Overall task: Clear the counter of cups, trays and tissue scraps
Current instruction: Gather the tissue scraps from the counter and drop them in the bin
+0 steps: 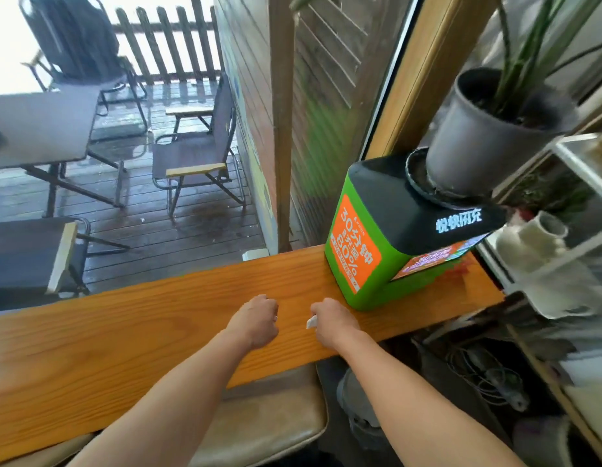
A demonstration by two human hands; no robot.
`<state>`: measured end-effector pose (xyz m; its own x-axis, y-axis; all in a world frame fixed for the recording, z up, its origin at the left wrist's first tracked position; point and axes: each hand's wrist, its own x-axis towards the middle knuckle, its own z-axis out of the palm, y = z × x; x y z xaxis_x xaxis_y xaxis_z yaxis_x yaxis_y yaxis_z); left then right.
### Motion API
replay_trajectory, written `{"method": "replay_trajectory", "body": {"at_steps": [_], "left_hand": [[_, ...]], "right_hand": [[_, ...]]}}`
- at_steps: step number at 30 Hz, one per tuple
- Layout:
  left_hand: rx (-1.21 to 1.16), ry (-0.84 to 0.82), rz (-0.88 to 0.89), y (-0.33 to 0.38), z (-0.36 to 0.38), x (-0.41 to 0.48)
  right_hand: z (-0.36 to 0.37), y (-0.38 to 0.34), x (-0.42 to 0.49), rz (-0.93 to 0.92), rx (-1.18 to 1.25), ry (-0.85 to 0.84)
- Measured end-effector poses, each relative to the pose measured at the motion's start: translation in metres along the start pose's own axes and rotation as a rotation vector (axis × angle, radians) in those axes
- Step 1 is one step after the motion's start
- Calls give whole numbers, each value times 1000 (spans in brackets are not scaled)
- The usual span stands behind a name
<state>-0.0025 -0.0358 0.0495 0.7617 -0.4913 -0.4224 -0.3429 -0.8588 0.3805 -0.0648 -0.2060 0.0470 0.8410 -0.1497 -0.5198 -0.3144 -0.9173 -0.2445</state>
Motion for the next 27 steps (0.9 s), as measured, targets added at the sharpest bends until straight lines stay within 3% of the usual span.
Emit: {"method": "replay_trajectory", "body": {"at_steps": [12, 20, 27], "left_hand": [[126, -128, 260, 90, 32, -20], [144, -268, 325, 177, 105, -18], [80, -320, 289, 227, 208, 33]], "right_hand": [[22, 41, -97, 257, 317, 219], [52, 143, -146, 396, 390, 259], [111, 254, -109, 380, 413, 230]]}}
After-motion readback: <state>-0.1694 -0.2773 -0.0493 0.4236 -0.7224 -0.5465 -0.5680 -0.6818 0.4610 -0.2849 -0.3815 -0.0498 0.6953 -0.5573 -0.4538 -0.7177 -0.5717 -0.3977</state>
